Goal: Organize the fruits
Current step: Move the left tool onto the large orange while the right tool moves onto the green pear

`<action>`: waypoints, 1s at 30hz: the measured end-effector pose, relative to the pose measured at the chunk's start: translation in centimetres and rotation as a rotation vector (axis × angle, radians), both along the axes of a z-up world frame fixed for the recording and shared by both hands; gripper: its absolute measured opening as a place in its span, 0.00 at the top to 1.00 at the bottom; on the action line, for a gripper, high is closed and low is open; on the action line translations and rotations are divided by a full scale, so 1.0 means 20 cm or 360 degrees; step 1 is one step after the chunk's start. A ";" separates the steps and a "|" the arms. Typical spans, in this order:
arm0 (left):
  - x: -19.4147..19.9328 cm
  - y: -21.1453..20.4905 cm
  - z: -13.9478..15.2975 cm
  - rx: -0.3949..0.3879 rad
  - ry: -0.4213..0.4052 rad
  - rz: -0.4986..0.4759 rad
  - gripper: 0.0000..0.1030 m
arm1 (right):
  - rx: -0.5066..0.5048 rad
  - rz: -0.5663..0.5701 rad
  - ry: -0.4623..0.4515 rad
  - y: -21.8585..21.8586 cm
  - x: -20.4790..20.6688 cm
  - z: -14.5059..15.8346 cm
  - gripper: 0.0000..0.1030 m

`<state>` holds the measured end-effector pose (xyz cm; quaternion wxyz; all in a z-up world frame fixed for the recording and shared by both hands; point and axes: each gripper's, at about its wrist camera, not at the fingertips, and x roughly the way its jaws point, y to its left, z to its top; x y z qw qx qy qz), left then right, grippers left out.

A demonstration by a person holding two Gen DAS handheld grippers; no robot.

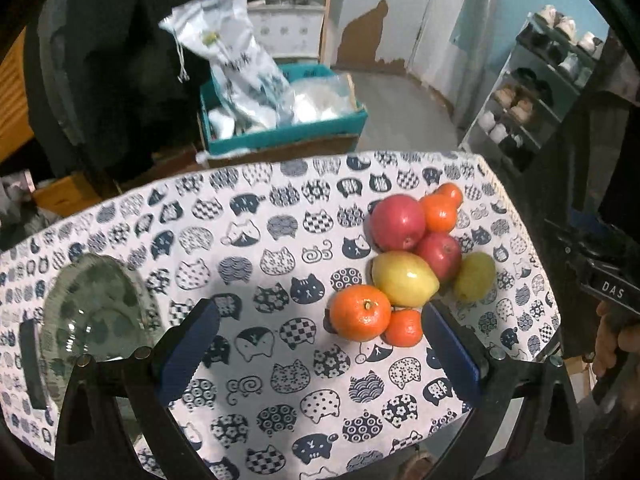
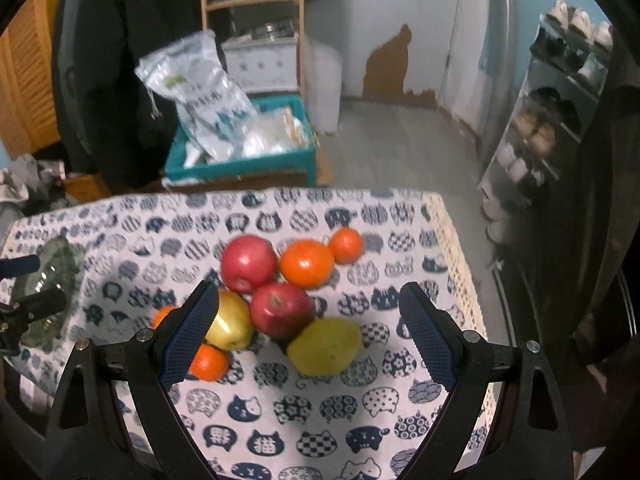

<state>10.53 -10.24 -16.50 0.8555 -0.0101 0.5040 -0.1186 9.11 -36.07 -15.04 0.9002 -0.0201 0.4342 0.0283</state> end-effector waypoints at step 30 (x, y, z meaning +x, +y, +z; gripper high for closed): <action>0.22 -0.22 -0.59 0.0048 0.0394 -0.0136 0.01 | -0.0016 0.0004 0.0520 -0.12 0.19 -0.63 0.13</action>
